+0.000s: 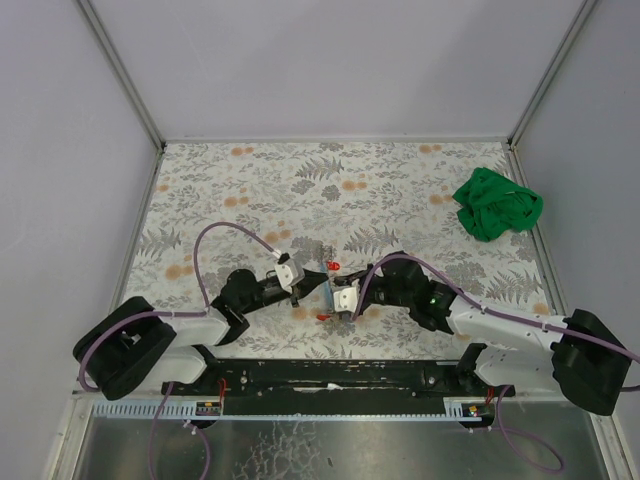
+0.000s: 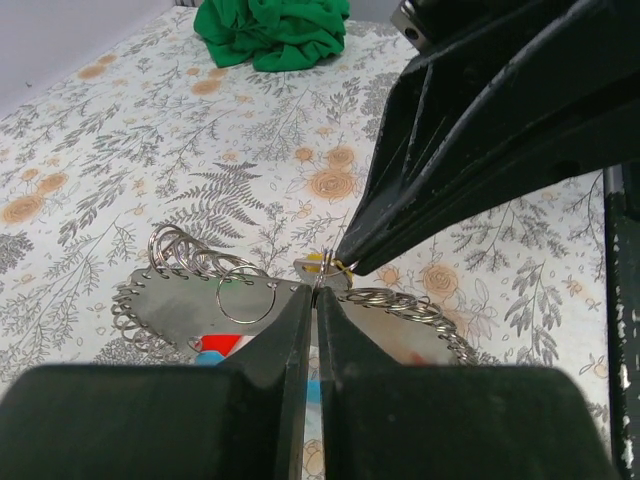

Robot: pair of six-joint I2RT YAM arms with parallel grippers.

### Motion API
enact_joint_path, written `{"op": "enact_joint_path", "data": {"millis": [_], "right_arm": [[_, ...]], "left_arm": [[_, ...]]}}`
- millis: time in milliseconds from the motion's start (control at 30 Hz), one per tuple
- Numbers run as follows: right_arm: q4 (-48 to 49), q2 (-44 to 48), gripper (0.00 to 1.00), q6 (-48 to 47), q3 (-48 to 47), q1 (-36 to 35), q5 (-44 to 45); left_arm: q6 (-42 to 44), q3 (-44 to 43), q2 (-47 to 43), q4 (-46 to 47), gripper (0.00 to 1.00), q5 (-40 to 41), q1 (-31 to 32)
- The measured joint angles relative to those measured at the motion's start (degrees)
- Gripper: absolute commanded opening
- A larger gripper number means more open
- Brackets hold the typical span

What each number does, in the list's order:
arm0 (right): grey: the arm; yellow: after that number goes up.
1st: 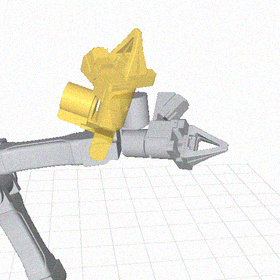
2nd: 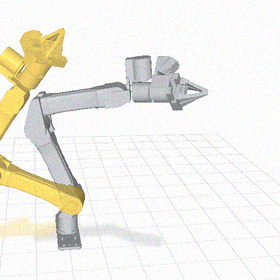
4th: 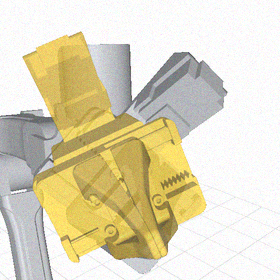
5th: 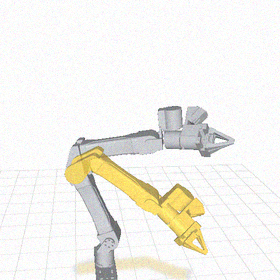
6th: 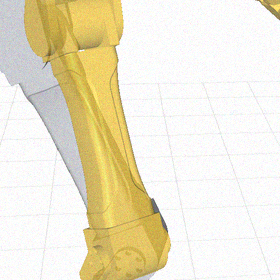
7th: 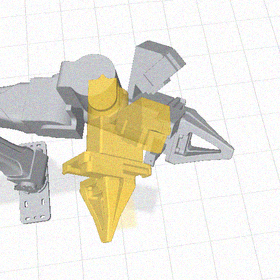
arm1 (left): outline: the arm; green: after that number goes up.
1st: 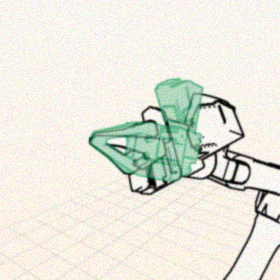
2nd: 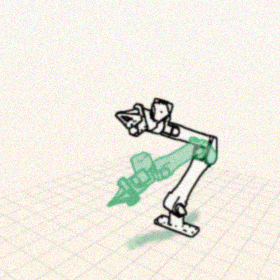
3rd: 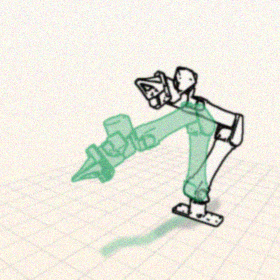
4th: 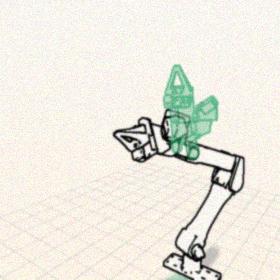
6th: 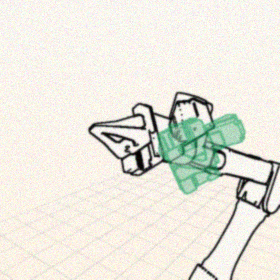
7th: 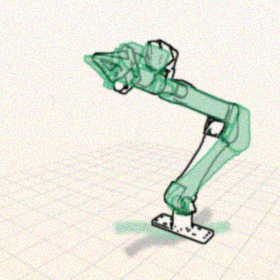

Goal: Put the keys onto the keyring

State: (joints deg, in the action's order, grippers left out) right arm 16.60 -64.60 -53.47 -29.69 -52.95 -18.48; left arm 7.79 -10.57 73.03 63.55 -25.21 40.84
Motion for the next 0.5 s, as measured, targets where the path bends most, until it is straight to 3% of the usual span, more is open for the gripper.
{"op": "enact_joint_path", "data": {"millis": [433,500], "right_arm": [[4.5,-2.5,0.00,0.1,0.5,-0.2,0.0],[4.5,-2.3,0.00,0.0,0.6,-0.3,0.0]], "left_arm": [[-8.4,2.6,4.6,12.2,0.00,2.9,0.0],[-8.9,3.1,4.8,13.3,0.05,3.2,0.0]]}}
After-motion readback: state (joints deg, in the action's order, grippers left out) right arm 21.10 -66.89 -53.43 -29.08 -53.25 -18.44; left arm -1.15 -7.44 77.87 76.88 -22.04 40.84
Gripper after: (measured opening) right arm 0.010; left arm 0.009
